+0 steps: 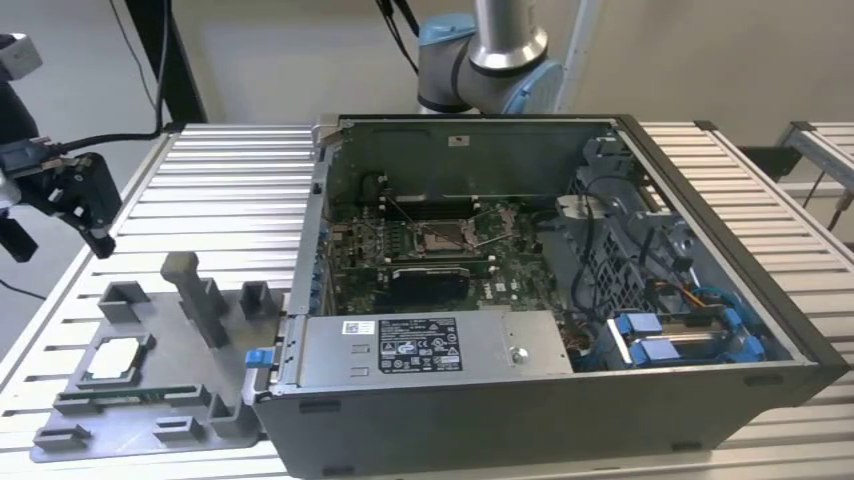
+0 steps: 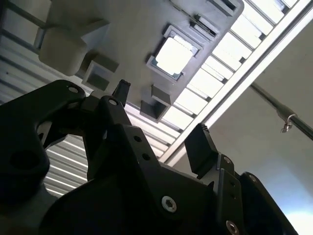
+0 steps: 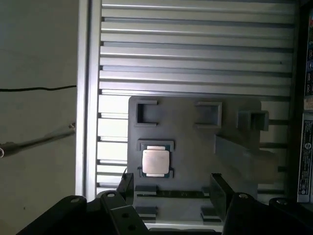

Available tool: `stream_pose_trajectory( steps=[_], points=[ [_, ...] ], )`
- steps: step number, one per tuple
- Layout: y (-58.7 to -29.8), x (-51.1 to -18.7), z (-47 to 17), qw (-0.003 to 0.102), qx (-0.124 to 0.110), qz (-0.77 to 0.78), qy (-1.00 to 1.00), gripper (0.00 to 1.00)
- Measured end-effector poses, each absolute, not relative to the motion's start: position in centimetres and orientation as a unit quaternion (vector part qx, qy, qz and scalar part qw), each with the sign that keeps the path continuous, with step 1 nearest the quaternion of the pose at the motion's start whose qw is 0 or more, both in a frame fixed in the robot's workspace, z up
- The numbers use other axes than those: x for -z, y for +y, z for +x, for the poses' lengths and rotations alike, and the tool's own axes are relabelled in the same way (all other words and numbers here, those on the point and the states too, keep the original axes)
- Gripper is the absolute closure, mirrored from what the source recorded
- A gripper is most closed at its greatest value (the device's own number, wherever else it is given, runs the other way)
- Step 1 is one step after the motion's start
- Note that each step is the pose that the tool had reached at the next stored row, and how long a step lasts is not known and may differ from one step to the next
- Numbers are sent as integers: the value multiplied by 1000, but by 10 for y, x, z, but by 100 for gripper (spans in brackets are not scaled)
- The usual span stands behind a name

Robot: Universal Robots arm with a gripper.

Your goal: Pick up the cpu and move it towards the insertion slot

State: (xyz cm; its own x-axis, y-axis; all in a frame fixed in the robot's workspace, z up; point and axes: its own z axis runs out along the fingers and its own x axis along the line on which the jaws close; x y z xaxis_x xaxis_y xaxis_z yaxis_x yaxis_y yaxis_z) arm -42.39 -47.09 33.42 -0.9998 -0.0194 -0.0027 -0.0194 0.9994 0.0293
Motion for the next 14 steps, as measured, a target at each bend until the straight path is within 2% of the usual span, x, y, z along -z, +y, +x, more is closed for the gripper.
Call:
stream_pose_trajectory(
  steps=[14],
  points=[
    [-471, -309, -424, 1, -15, -9, 1000, 0]
  ],
)
